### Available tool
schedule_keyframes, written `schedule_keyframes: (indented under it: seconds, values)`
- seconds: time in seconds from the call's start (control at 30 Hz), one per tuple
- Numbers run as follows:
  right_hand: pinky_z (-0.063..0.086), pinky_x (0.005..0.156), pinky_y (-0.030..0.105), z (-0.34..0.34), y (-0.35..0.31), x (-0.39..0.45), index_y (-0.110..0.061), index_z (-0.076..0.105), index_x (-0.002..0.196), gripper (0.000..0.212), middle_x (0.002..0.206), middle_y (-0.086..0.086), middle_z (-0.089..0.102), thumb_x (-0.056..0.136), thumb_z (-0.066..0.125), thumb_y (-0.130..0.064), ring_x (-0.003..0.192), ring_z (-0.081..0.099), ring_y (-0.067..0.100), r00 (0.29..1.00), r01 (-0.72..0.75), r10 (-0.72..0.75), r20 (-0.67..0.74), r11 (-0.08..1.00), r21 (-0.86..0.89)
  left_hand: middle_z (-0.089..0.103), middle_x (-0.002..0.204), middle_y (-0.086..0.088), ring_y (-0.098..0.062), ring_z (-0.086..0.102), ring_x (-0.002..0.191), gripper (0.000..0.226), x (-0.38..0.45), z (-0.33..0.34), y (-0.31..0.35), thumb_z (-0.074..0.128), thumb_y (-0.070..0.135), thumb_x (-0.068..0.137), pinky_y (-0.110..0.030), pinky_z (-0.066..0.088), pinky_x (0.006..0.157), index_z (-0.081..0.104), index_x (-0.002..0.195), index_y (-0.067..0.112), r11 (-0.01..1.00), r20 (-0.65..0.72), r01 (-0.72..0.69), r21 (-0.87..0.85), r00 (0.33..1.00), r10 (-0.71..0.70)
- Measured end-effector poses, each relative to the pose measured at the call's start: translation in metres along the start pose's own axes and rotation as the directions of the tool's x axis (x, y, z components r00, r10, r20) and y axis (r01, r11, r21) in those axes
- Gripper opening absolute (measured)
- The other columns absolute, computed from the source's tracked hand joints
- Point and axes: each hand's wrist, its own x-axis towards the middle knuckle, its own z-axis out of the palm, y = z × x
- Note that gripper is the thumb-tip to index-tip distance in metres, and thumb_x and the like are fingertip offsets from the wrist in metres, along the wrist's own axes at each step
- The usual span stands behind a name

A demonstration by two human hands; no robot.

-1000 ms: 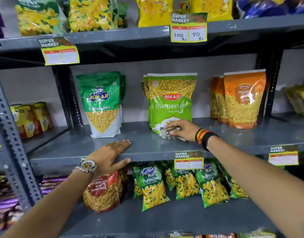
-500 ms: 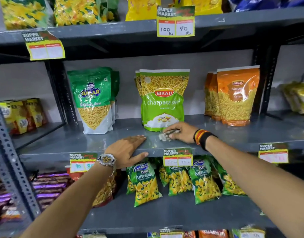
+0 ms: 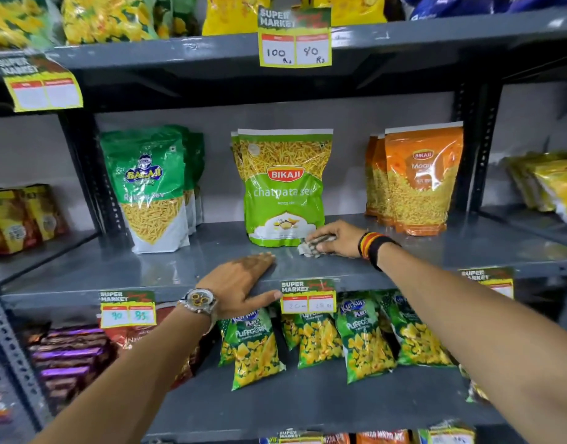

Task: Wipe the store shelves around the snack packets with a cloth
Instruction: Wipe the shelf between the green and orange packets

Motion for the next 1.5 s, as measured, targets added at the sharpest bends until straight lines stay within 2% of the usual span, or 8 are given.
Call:
schedule_keyframes:
  seconds: [0.17,0.3,0.37,0.6,0.8,1.0,1.33,1.5]
  values:
    - [0.045,0.094,0.022,0.005,-0.003,-0.038,-0.02,0.068,0.121,0.031,0.124,0.001,0.062,0.093,0.06,-0.009,0.111,0.059,0.013,0.992,0.117,-0.118,0.042,0.993,0.014,0.042,0.16,-0.007,-0.025,0.046,0.142,0.09,0.007,0.0,0.011,0.025,0.08,0.092,-0.043,0.042,0.114,0.035,0.156,0.016,1.0,0.022,0.015,0.006,1.0,-0.015]
    - [0.046,0.086,0.008,-0.02,-0.005,-0.084,-0.021,0.068,0.122,0.031,0.104,-0.023,0.064,0.092,0.063,-0.013,0.094,0.061,-0.01,0.973,0.151,-0.157,0.167,0.987,0.046,0.04,0.162,-0.004,-0.022,0.044,0.143,0.094,0.007,0.001,0.011,0.02,0.083,0.091,-0.041,0.039,0.116,0.032,0.157,0.019,0.999,0.033,0.038,0.011,0.999,-0.038]
    - [0.044,0.083,0.007,-0.038,0.0,-0.078,-0.025,0.069,0.121,0.031,0.102,-0.026,0.065,0.091,0.064,-0.015,0.09,0.06,-0.015,0.979,0.164,-0.164,0.122,0.986,0.009,0.039,0.162,-0.004,-0.022,0.043,0.144,0.094,0.007,-0.001,0.014,0.018,0.083,0.091,-0.039,0.038,0.117,0.031,0.158,0.019,0.999,0.037,0.046,0.012,0.998,-0.046]
    - [0.047,0.099,0.04,-0.011,0.03,-0.065,-0.032,0.069,0.116,0.029,0.117,-0.001,0.066,0.092,0.062,-0.019,0.111,0.061,0.02,0.992,0.096,-0.103,-0.079,0.992,-0.086,0.036,0.163,0.001,-0.018,0.039,0.146,0.089,0.003,-0.001,0.019,0.022,0.081,0.092,-0.037,0.033,0.118,0.031,0.158,0.022,0.996,0.047,0.088,-0.023,0.995,-0.087]
    - [0.045,0.079,0.006,-0.041,0.02,-0.106,-0.022,0.068,0.121,0.031,0.104,-0.02,0.065,0.093,0.062,-0.012,0.09,0.059,-0.014,0.986,0.162,-0.163,0.032,0.986,0.031,0.036,0.163,-0.002,-0.019,0.039,0.147,0.085,0.008,-0.003,0.021,0.028,0.076,0.095,-0.036,0.03,0.119,0.03,0.159,0.021,0.998,0.053,0.054,-0.023,0.997,-0.053]
    - [0.045,0.105,0.036,-0.067,0.044,-0.054,-0.021,0.069,0.118,0.031,0.12,0.002,0.069,0.091,0.062,-0.006,0.111,0.062,0.018,0.97,0.033,-0.007,-0.243,0.994,0.103,0.033,0.165,-0.002,-0.017,0.035,0.149,0.082,0.036,-0.003,0.039,0.03,0.072,0.097,-0.035,0.029,0.12,0.027,0.16,0.021,0.998,0.031,-0.056,-0.005,0.998,0.056]
    - [0.049,0.1,0.032,-0.054,0.08,0.066,-0.025,0.071,0.115,0.03,0.119,-0.001,0.071,0.088,0.066,-0.012,0.111,0.064,0.018,0.956,-0.057,0.066,-0.286,0.998,0.04,0.021,0.169,0.0,-0.015,0.025,0.153,0.078,0.05,0.008,0.036,0.03,0.067,0.101,-0.033,0.024,0.121,0.016,0.163,0.022,0.994,0.057,-0.112,-0.009,0.992,0.112]
    - [0.057,0.085,0.023,-0.049,0.093,0.122,-0.005,0.071,0.111,0.029,0.109,0.007,0.072,0.088,0.059,0.007,0.101,0.066,0.023,0.949,-0.1,0.138,-0.283,0.985,0.144,0.014,0.17,0.003,-0.013,0.017,0.155,0.079,0.048,0.011,0.035,0.027,0.07,0.101,-0.034,0.018,0.126,0.01,0.163,0.024,0.992,0.052,-0.118,-0.043,0.991,0.121]
